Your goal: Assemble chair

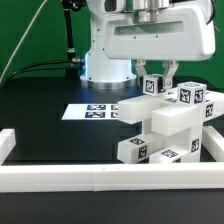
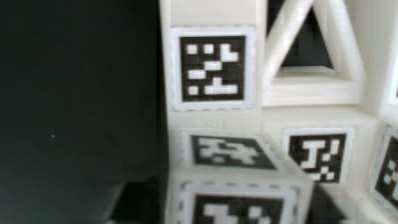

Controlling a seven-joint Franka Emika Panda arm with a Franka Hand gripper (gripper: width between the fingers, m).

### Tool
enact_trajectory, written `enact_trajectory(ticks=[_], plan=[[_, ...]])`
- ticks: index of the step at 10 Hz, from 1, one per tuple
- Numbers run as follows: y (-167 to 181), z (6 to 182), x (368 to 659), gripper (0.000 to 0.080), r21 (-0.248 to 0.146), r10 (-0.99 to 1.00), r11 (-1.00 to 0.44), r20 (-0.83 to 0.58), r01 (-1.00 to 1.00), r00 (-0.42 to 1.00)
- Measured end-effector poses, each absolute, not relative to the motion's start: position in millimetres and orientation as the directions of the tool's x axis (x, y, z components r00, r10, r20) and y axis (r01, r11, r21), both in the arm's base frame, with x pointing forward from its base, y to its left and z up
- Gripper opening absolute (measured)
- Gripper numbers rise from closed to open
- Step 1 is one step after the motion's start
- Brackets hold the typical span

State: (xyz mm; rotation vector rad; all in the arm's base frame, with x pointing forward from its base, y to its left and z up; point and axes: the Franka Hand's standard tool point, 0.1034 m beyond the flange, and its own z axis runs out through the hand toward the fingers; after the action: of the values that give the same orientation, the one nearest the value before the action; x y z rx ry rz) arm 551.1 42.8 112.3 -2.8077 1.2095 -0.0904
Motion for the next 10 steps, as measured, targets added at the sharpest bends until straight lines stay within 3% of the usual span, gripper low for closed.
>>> enact_trajectory(ticks=[1,2,3,7,8,9,10], plan=[[48.9,110.0,549.1,0.0517,-0.085,-0.576,-0.816,0.045,-0.571,0.816],[51.0,109.7,548.8,0.0517,-0.070,-0.421,-0.906,0.044,-0.418,0.906],[52.5,109.8,548.9,0.0624,-0.057,-0.272,-0.961,0.033,-0.270,0.962],[49.1,111.6,551.0,0.0649,-0.035,0.003,-0.999,0.051,0.005,0.999],[47.3,122.6,562.8,0.0649,-0.004,0.159,-0.987,0.076,0.160,0.984],[47.9,121.3,562.7,0.0649,-0.011,0.089,-0.996,0.078,0.090,0.993],[47.3,120.1,561.9,0.0513,-0.010,0.090,-0.996,0.076,0.091,0.993]])
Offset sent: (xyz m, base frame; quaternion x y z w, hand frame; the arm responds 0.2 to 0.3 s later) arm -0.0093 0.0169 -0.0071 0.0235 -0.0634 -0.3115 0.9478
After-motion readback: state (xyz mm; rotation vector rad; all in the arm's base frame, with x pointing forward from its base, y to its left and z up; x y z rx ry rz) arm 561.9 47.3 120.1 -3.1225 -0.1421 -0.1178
